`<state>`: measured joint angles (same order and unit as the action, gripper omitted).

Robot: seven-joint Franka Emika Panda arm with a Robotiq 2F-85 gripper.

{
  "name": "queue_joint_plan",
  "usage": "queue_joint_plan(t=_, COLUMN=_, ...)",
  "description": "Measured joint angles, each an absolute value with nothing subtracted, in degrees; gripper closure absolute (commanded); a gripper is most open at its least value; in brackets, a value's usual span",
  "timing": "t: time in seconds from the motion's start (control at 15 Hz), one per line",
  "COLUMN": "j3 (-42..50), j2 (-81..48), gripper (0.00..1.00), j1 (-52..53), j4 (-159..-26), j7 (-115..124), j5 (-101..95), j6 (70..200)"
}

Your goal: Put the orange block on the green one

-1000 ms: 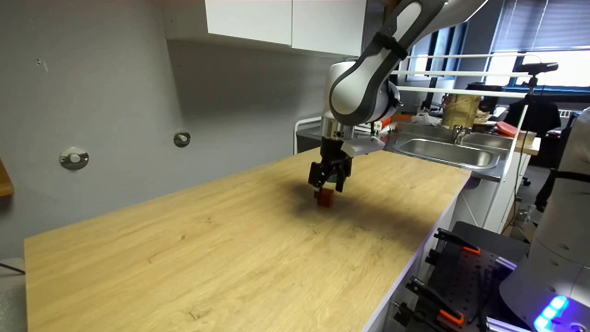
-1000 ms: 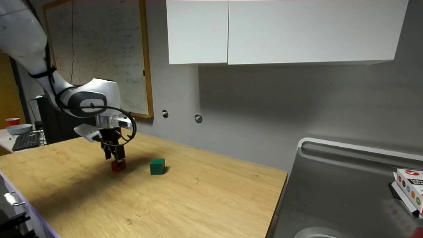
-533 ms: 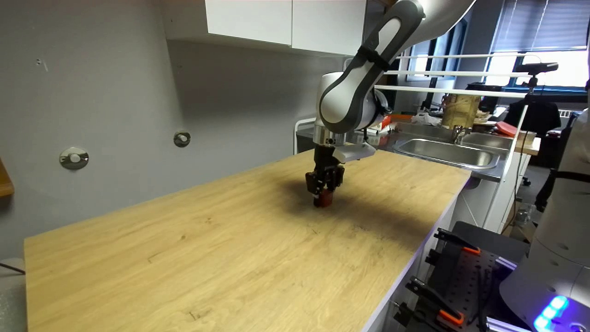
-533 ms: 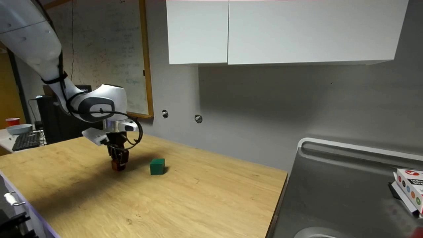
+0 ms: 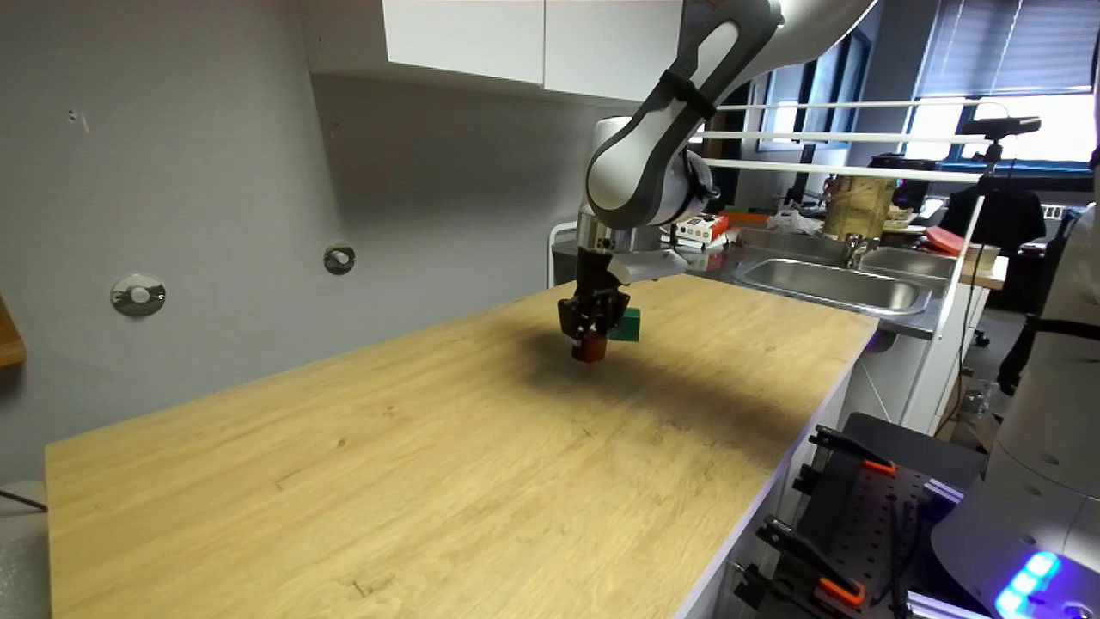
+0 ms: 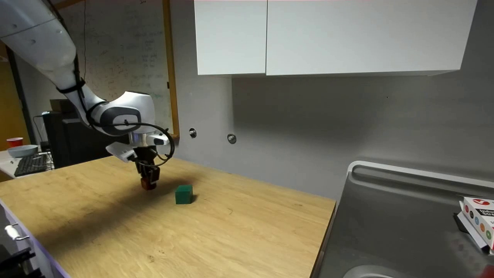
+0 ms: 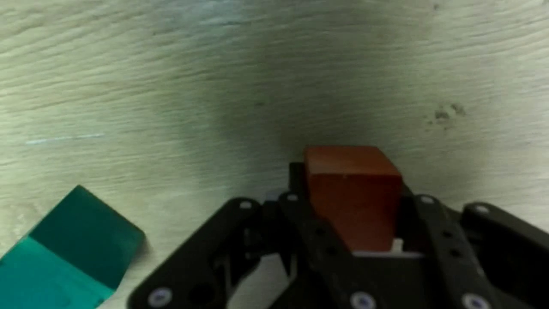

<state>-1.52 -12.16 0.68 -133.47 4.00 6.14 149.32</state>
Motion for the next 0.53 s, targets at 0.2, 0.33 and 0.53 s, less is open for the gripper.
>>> queue_joint_plan(t=0.2, j3=-0.8, j2=-11.6, gripper=0.82, j1=-0.5, j4=-131.4, j7=3.9, j5=6.1, j6=149.1)
queue_joint_plan(t=0.33, j3=-0.1, j2=-11.2, gripper=0.82, j1=-1.6, j4=-130.1, j7=3.6, j5=6.1, j6=148.8)
queue_joint_plan(t=0.53, j3=1.0, j2=-10.7, gripper=0.82, j1=-3.4, j4=-128.3, j7=3.0, j5=6.2, j6=148.1)
